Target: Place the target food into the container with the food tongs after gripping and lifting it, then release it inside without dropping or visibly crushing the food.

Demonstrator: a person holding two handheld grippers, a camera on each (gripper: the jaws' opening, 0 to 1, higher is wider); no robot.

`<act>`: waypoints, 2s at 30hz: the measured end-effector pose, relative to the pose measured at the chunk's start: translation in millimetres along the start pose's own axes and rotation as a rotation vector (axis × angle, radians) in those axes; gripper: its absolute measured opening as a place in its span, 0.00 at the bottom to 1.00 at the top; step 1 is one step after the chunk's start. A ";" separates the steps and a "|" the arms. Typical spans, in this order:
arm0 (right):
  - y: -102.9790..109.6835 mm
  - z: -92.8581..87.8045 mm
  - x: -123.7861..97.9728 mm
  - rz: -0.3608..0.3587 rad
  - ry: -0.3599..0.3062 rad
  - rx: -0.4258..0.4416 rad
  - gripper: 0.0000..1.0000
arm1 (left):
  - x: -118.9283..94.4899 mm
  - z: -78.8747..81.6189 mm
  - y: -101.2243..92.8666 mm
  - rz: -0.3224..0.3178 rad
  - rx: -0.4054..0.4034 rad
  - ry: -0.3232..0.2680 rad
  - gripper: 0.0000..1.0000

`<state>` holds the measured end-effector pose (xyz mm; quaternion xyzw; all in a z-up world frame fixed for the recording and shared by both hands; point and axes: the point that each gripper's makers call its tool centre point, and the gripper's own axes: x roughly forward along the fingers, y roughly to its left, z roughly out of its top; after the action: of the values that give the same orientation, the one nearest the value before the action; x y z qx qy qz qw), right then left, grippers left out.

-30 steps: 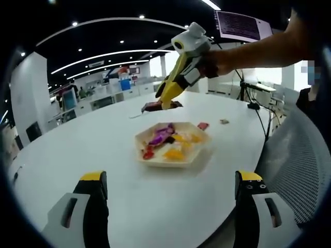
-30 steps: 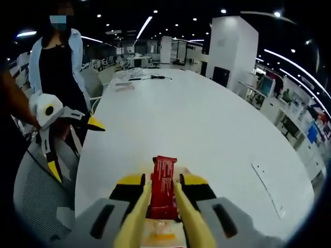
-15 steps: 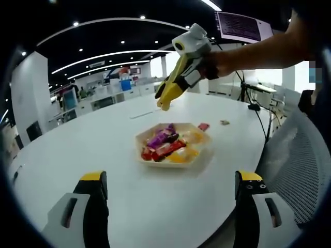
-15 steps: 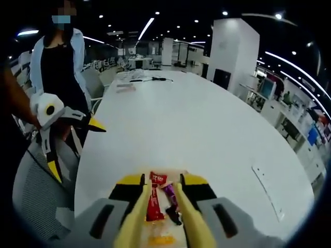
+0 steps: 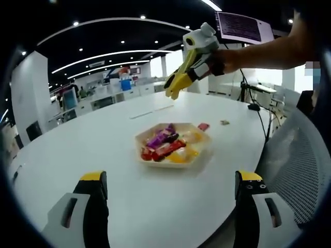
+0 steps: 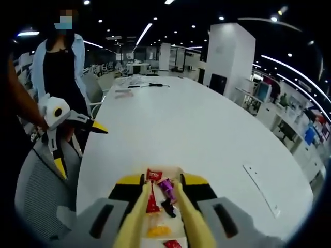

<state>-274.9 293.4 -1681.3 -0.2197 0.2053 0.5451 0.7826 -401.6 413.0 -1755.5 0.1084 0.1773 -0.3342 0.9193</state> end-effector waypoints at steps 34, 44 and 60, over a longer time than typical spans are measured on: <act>-22.5 -74.8 -103.4 -0.146 -0.003 0.060 0.28 | 0.9 -1.0 -4.3 -0.027 -0.015 0.002 1.00; -28.2 -96.2 -127.9 -0.169 0.014 0.072 0.28 | 1.5 -1.9 -4.6 -0.029 -0.011 0.007 1.00; -27.1 -113.9 -155.1 -0.196 0.023 0.085 0.29 | 2.2 -3.7 -7.0 -0.039 -0.009 0.017 1.00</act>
<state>-308.5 101.9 -1684.3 -0.2116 0.2147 0.4541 0.8384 -405.5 407.7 -1760.3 0.1035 0.1889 -0.3502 0.9116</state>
